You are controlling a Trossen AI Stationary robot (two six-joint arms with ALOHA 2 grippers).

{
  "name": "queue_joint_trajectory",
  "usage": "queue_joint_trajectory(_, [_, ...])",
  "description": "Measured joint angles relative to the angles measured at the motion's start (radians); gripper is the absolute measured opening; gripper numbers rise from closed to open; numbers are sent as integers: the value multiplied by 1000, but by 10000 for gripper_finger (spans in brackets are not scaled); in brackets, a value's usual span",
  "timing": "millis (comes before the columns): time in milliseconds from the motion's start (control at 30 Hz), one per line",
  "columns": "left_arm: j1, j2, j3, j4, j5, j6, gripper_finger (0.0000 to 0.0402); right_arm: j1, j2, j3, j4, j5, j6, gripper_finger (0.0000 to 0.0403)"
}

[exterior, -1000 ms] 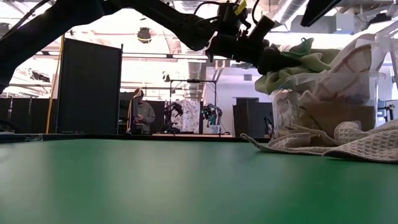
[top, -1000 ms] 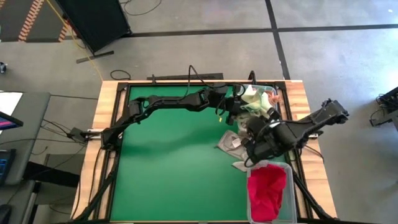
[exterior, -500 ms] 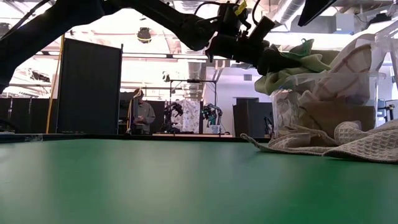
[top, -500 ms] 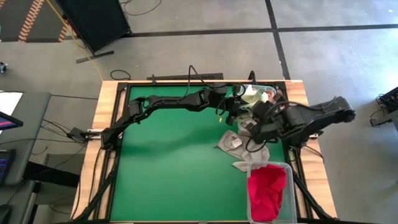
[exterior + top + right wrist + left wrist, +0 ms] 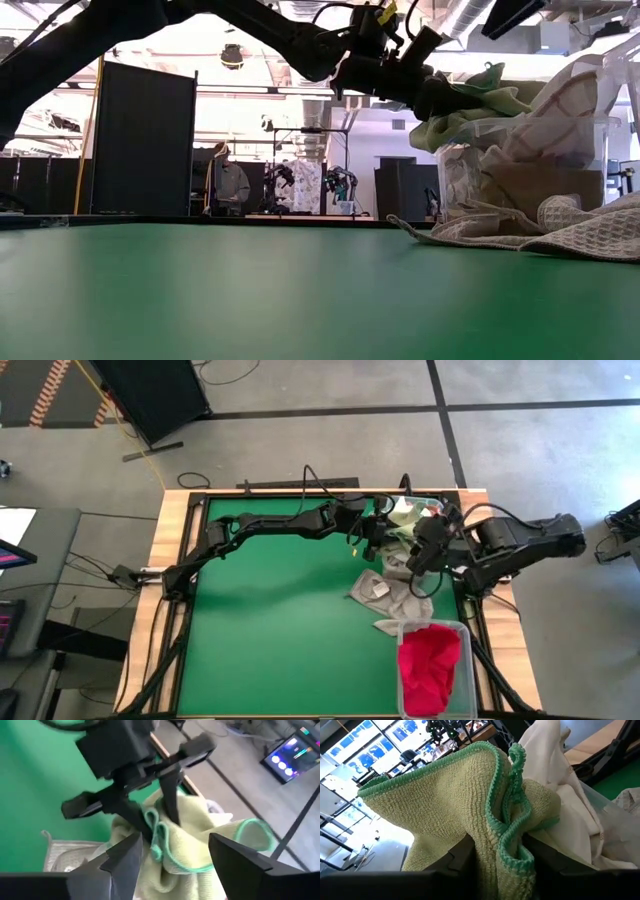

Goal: Sort towels by color in basket
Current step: Put the green towel into the top transparent bin

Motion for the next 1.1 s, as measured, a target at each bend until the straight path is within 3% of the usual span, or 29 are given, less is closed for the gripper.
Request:
queue_joint_trajectory(300, [0, 0, 0, 0, 0, -3, 128, -138, -73, -185, 149, -26, -114, 255])
queue_joint_trajectory(500, [0, 0, 0, -2, -1, -3, 128, -232, -109, -277, 281, -147, -222, 256])
queue_joint_trajectory(733, [0, 0, 0, -6, -6, 0, 128, -314, -112, -335, 318, -184, -276, 242])
queue_joint_trajectory(900, [0, 0, -1, -13, -9, 13, 137, -384, -109, -365, 387, -299, -344, 179])
queue_joint_trajectory(1100, [-7, 0, -1, -9, -10, 30, 181, -456, -109, -394, 381, -338, -360, 58])
